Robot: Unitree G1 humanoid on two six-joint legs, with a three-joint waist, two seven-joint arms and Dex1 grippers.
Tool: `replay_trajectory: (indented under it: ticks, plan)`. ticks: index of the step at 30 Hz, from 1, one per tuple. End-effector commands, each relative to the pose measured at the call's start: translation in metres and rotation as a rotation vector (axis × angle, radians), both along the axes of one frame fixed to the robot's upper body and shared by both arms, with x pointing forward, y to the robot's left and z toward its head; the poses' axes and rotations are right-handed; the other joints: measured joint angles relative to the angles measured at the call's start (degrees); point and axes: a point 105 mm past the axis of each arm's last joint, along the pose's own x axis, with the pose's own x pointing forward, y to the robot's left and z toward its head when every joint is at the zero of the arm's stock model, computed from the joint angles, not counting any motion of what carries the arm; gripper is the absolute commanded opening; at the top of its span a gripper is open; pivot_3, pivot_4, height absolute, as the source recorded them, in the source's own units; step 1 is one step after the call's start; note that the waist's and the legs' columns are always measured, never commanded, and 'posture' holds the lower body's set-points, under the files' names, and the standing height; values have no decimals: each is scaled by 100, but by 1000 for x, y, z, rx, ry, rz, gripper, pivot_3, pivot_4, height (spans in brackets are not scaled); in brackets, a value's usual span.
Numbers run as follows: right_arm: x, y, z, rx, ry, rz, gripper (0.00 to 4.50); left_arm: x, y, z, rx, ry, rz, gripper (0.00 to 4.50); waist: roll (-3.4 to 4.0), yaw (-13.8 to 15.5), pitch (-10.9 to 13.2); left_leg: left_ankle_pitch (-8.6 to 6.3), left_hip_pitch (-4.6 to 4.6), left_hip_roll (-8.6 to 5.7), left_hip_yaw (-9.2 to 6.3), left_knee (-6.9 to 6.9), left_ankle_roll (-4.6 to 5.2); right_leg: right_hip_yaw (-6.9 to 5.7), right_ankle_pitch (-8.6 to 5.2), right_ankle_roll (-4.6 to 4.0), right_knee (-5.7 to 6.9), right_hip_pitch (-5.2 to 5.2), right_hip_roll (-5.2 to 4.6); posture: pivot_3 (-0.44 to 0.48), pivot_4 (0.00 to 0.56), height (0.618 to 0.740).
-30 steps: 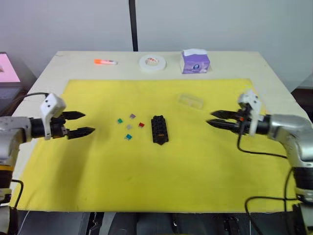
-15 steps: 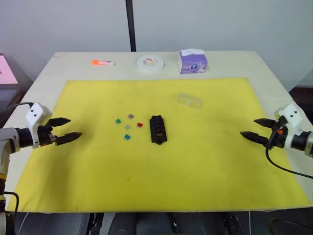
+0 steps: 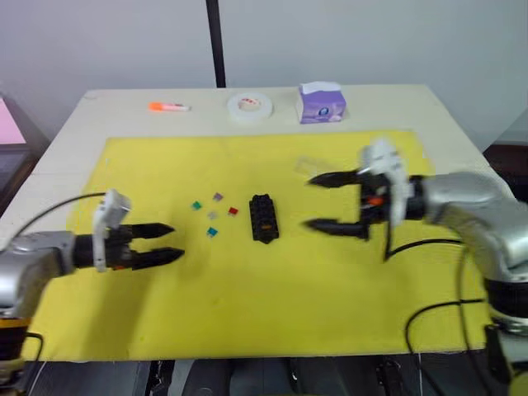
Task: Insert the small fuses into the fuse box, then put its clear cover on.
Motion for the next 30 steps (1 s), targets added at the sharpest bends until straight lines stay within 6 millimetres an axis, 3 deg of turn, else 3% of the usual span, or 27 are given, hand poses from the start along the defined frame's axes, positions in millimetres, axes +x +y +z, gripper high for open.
replay_trajectory:
  ticks: [1, 7, 14, 21, 30]
  plan:
    - [-8, 17, 5, -2, -50, 33, 4465, 8, -2, 8, 13, -53, -2, 4500, -1, 48, -1, 0, -1, -3, 0, 1, 0, 0, 2, 3, -2, 0, -5, 0, 150, 740]
    - [-5, 28, -13, -57, -63, 20, 4465, 18, -8, 0, 16, -58, -10, 4500, -4, 118, -3, 0, 0, -6, 4, 2, 0, 0, -3, -7, -7, 1, -8, 0, 150, 740]
    - [-4, 29, -15, -68, -65, 10, 4465, 25, -21, -9, 1, -22, -58, 4500, -4, 120, -3, 0, 0, -5, 3, 2, 0, -1, -3, -7, -6, 1, -7, 0, 150, 740]
    - [-2, 25, -16, -77, -60, -19, 4465, 17, -40, -26, 22, 47, -161, 4500, -3, 120, -3, 0, 0, -5, 4, 1, 0, -1, -2, -6, -5, 2, -7, 0, 150, 740]
    - [-1, 21, -17, -71, -47, -56, 4465, 27, -56, -37, -32, 108, -164, 4500, 4, 188, -8, 0, 1, -12, 0, 7, 0, -1, -3, -6, -7, 11, -10, 0, 150, 740]
